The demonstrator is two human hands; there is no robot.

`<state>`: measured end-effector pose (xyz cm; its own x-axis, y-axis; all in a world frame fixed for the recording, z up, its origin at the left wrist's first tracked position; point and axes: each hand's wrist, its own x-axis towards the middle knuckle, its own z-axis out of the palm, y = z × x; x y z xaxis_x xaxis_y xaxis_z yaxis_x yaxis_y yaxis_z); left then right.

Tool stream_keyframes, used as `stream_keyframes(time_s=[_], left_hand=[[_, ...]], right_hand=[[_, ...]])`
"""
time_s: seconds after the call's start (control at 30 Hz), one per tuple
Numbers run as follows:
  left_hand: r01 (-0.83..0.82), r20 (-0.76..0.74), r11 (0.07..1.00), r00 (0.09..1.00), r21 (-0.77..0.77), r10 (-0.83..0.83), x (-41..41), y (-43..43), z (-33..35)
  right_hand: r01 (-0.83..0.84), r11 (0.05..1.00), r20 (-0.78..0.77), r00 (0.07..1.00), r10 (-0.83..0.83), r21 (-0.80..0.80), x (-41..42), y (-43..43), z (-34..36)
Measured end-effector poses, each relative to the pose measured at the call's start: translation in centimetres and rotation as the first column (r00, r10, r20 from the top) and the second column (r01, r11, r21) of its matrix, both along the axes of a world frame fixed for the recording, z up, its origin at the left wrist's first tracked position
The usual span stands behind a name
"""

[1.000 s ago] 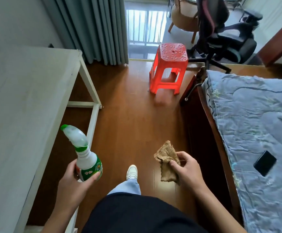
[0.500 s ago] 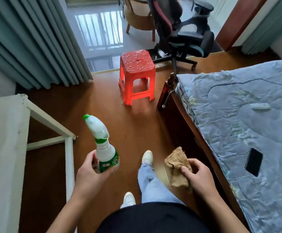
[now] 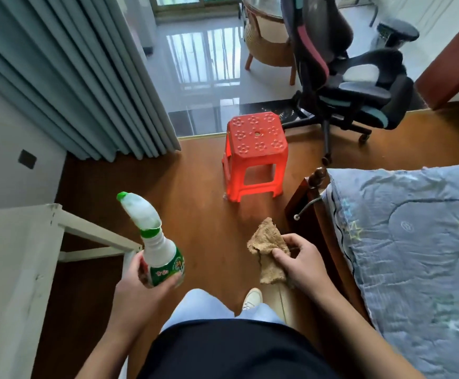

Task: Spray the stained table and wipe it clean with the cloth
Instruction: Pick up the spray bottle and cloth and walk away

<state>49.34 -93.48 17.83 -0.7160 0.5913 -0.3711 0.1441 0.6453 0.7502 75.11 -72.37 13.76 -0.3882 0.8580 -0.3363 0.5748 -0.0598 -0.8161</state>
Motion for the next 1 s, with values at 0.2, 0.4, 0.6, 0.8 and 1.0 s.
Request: stream_keyframes(time_s=[0.2,0.4,0.6,0.8,1.0], left_hand=[[-0.038,-0.019,0.999,0.999,-0.007,0.038,-6.4,6.9,-1.8],[0.002,0.024,0.999,1.000,-0.036,-0.002,-13.5,16.8,-3.9],[0.254,0.096,0.967,0.963,-0.014,-0.252,-18.7,29.9,-3.3],[0.448,0.030,0.894,0.893,0.021,-0.449,-20.1,41.9,-2.8],[0.454,-0.019,0.891,0.891,-0.023,-0.454,-20.0,51.1,-3.7]], right_hand=[[-0.048,0.999,-0.041,0.998,0.048,0.002,-8.0,8.2,0.0],[0.070,0.997,0.036,0.997,-0.069,-0.017,-11.6,16.0,-0.9],[0.239,0.971,0.072,0.969,-0.237,-0.027,-13.2,22.9,-0.4],[0.350,0.936,0.131,0.931,-0.341,-0.047,-13.6,30.0,-1.8],[0.299,0.949,0.115,0.951,-0.288,-0.095,-15.2,39.7,-4.2]])
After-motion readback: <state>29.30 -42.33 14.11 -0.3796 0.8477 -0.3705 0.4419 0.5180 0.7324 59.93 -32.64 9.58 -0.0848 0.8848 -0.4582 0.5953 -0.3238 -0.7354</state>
